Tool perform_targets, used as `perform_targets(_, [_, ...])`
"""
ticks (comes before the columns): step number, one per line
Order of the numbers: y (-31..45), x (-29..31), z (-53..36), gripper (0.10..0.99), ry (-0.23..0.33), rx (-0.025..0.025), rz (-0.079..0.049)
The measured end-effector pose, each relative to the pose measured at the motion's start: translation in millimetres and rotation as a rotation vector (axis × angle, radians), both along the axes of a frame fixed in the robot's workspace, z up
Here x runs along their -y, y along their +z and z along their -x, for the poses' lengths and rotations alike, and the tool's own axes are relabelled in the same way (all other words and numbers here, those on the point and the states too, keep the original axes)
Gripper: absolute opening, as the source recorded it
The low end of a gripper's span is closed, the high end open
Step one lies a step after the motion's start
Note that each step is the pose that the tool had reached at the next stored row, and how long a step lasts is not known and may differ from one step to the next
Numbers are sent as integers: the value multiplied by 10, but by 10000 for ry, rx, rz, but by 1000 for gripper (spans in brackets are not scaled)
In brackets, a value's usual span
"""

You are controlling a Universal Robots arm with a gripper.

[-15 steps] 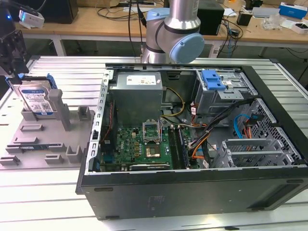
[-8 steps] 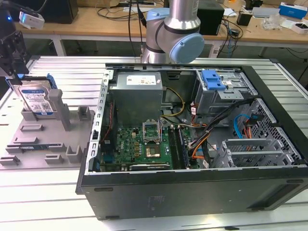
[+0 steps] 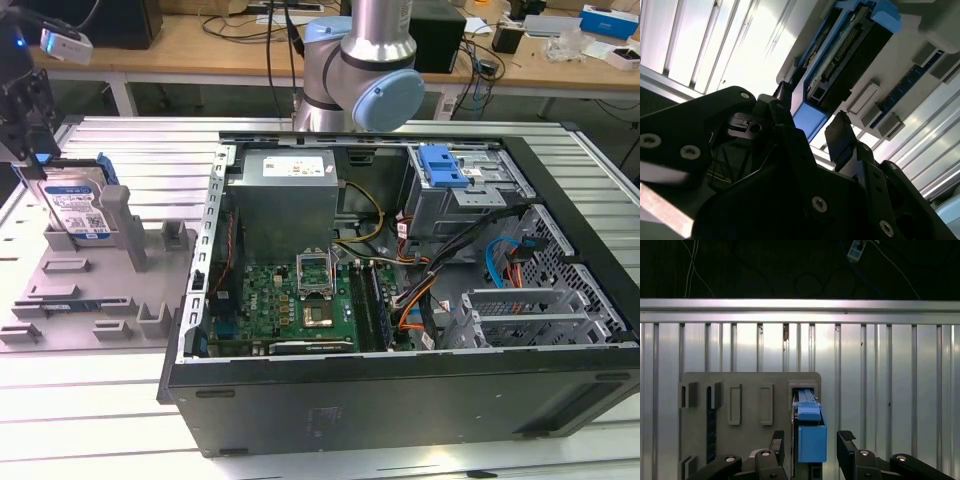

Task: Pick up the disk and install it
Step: 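Pick up the disk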

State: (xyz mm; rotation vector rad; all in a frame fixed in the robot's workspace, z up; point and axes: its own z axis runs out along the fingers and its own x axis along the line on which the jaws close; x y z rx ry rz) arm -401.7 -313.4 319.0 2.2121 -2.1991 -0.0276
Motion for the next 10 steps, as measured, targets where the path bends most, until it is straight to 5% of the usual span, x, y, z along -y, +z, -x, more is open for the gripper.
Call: perform_targets(10, [-84,1,8,541,0,0,9])
